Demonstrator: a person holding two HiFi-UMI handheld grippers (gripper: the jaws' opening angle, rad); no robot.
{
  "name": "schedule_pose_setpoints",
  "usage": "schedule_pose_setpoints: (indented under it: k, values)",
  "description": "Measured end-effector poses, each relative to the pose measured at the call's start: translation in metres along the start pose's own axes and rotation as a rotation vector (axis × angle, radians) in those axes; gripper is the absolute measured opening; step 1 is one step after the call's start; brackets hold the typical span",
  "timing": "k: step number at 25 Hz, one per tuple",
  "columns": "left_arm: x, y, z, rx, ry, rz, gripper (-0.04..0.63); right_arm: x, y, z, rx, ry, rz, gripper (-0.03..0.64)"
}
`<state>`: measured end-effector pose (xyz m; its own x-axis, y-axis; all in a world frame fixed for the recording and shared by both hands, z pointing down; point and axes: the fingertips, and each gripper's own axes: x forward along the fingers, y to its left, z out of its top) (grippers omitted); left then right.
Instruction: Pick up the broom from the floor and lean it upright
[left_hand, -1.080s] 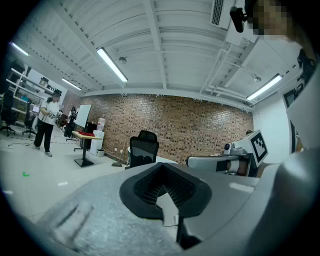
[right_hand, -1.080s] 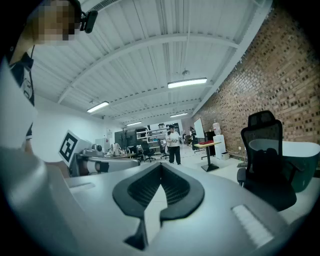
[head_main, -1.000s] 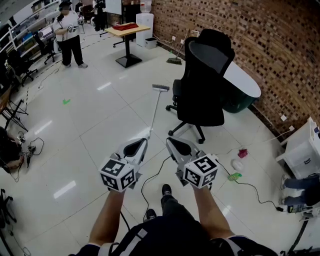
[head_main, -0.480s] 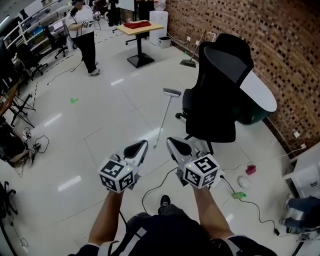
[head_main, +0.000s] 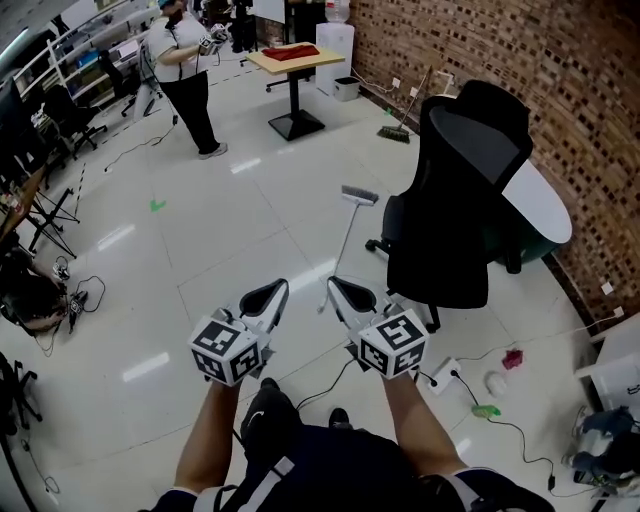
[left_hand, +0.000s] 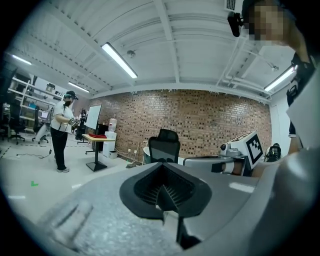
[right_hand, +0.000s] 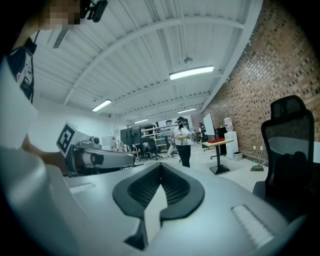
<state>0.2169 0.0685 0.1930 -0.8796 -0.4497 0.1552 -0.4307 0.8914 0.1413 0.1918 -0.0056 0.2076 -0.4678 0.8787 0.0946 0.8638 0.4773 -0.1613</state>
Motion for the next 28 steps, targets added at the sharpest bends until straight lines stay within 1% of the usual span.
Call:
schedule_pose_setpoints:
  k: [4, 7, 10, 15, 19, 21, 25, 28]
  values:
    - [0.013, 0.056, 0.005, -0.014, -0.022, -0.034, 0.001, 0.054, -0.01, 0.001, -0.014, 0.017, -0.037, 0.006]
    - [0.021, 0.103, 0.009, -0.029, -0.024, -0.073, 0.0, 0.097, -0.014, 0.005, -0.042, 0.028, -0.094, 0.006]
    - [0.025, 0.147, 0.017, -0.042, -0.019, -0.13, 0.0, 0.14, -0.01, 0.015, -0.069, 0.036, -0.155, 0.006]
    - [0.027, 0.207, 0.023, -0.038, 0.007, -0.235, 0.0, 0.197, -0.003, 0.018, -0.057, 0.05, -0.241, 0.006]
    - [0.05, 0.22, 0.022, -0.02, 0.045, -0.345, 0.0, 0.202, -0.02, 0.004, -0.009, 0.083, -0.345, 0.006]
    - [0.066, 0.225, 0.02, -0.009, 0.066, -0.384, 0.0, 0.199, -0.036, -0.002, 0.017, 0.091, -0.391, 0.006]
    - [0.113, 0.235, 0.012, 0.009, 0.11, -0.453, 0.0, 0.192, -0.081, -0.013, 0.057, 0.09, -0.486, 0.006]
    - [0.153, 0.24, 0.004, 0.044, 0.146, -0.524, 0.0, 0.196, -0.119, -0.022, 0.095, 0.059, -0.551, 0.006]
